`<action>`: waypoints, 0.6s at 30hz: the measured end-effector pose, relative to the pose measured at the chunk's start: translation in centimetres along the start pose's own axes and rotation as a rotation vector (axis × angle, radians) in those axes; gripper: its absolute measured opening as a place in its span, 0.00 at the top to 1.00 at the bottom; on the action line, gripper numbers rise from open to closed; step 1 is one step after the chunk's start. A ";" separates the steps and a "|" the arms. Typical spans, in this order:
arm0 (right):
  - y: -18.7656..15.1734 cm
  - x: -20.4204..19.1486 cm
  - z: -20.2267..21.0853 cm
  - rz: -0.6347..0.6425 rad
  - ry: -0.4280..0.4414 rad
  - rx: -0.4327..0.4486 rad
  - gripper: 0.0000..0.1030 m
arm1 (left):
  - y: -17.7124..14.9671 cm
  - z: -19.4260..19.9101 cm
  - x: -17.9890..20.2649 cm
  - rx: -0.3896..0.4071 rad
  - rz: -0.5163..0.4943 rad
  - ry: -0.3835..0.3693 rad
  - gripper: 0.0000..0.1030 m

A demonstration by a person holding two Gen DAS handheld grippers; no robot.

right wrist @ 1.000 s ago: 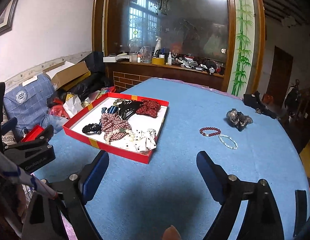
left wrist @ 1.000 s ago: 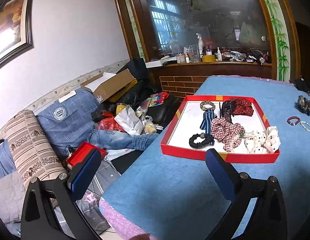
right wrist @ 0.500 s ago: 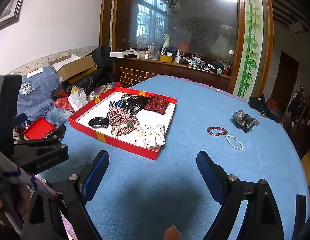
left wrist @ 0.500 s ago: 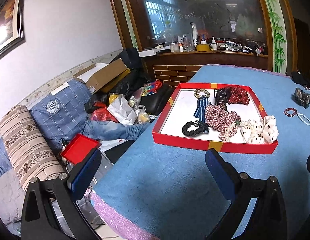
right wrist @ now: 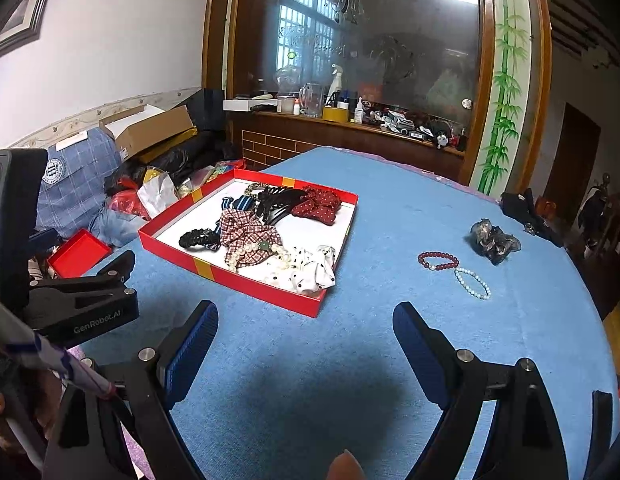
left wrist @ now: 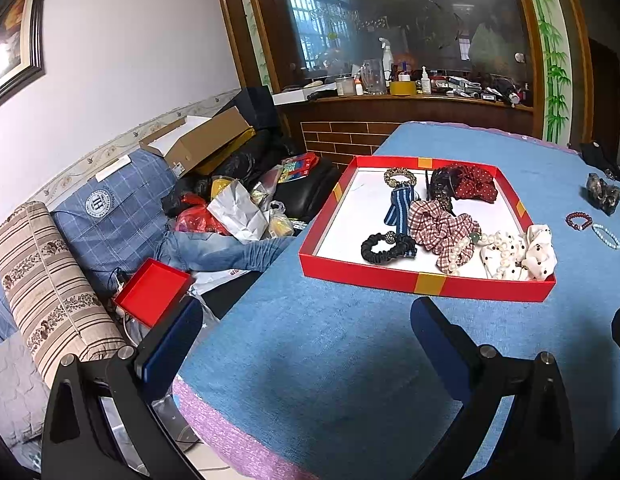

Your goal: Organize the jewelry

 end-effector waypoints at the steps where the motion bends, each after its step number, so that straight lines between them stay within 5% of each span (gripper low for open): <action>1: 0.0 0.0 0.0 0.000 -0.001 0.000 0.11 | 0.0 0.0 0.0 -0.002 0.000 -0.002 0.00; 18: -0.1 -0.1 -0.4 -0.002 0.002 -0.019 0.11 | -0.2 -0.6 -0.1 -0.018 0.000 -0.007 0.00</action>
Point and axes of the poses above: each gripper's, at about its wrist camera, not at the fingertips, and z roughly against the way its jaws point, x to its right, y to its top, the point moved 1 cm from there along -z, roughly the way its jaws point, and after that the axes turned 11 degrees about -z, right-handed, at the moved point
